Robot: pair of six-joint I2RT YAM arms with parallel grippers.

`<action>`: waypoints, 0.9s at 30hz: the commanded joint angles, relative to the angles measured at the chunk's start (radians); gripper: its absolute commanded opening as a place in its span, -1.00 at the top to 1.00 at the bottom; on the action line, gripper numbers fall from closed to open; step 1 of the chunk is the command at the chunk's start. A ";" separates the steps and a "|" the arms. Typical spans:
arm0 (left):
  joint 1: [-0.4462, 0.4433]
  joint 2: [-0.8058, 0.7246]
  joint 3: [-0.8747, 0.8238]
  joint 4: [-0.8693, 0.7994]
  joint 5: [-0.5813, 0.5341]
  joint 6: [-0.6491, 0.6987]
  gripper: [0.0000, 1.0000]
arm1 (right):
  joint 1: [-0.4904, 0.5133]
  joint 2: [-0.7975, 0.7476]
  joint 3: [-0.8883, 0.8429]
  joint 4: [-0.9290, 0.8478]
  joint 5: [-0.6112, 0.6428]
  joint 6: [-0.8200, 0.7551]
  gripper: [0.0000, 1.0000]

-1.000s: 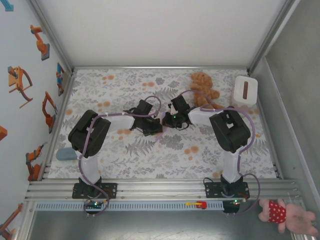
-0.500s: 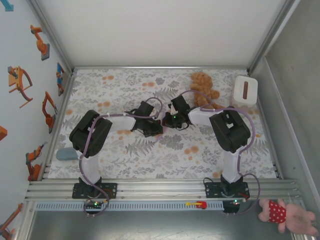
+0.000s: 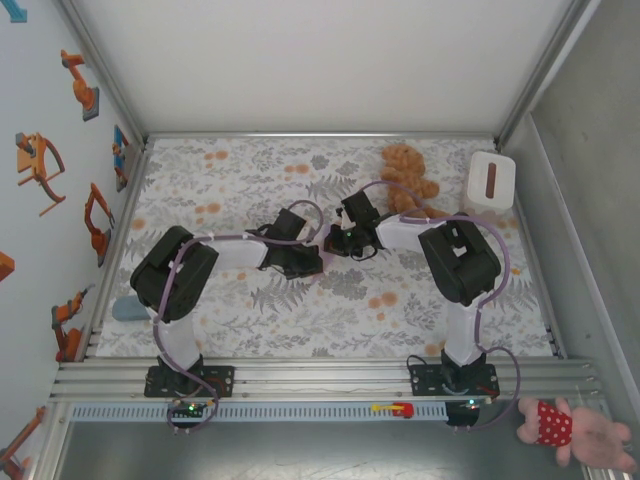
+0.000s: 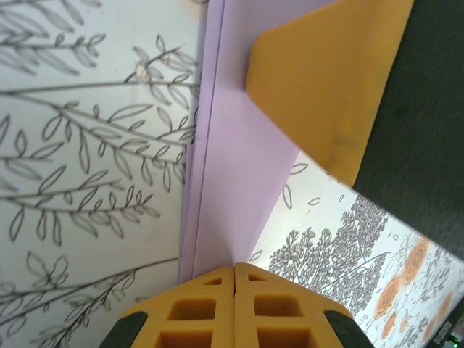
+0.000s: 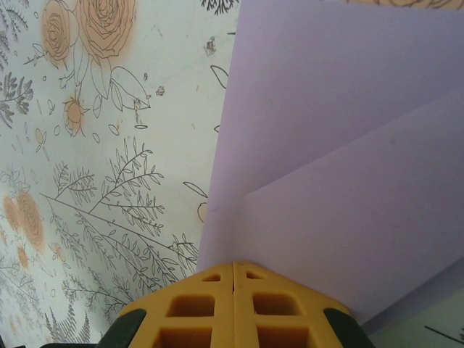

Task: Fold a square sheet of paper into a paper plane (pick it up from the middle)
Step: Fold the wing for the fifth time at the center of the table.

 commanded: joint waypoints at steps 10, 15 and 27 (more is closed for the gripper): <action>-0.015 -0.052 -0.098 -0.205 -0.018 0.034 0.97 | 0.005 0.089 -0.040 -0.124 0.107 0.015 1.00; -0.017 -0.077 -0.114 -0.240 -0.037 0.046 0.97 | 0.005 0.096 -0.039 -0.127 0.110 0.016 1.00; -0.036 -0.190 -0.122 -0.354 -0.112 0.109 0.97 | 0.007 0.097 -0.038 -0.124 0.101 0.021 1.00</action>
